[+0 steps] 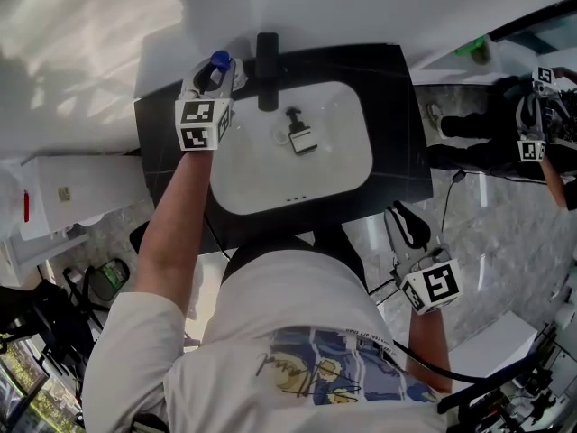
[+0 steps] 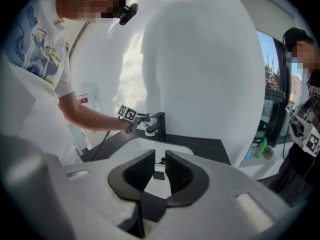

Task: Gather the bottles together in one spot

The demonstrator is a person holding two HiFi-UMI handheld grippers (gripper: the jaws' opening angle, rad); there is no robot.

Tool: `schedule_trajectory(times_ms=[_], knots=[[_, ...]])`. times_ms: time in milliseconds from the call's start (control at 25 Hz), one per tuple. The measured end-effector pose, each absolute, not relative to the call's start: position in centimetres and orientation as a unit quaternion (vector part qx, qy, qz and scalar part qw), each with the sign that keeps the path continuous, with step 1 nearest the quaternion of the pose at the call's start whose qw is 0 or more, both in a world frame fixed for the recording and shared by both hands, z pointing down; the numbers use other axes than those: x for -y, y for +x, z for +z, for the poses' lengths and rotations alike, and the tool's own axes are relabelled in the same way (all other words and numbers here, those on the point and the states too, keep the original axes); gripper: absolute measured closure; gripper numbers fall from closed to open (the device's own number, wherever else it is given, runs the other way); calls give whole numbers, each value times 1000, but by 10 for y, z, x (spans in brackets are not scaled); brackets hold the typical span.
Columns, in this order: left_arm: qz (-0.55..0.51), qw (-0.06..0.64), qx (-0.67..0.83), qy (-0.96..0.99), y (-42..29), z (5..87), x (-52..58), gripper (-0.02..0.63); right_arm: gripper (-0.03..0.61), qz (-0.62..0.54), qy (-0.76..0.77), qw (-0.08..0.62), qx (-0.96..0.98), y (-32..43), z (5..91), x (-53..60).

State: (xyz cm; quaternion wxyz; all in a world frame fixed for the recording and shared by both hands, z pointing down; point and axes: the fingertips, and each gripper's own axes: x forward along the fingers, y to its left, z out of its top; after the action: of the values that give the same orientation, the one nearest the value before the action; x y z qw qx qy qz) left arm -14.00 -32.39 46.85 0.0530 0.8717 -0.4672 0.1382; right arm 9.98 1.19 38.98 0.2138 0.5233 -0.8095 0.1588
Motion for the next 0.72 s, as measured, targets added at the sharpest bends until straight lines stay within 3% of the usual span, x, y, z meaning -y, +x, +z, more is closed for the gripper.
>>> schedule_trajectory(times_ms=[720], knots=[[182, 17, 471, 863, -132, 482, 307, 356, 515, 162, 499, 213, 824, 106, 392, -17]])
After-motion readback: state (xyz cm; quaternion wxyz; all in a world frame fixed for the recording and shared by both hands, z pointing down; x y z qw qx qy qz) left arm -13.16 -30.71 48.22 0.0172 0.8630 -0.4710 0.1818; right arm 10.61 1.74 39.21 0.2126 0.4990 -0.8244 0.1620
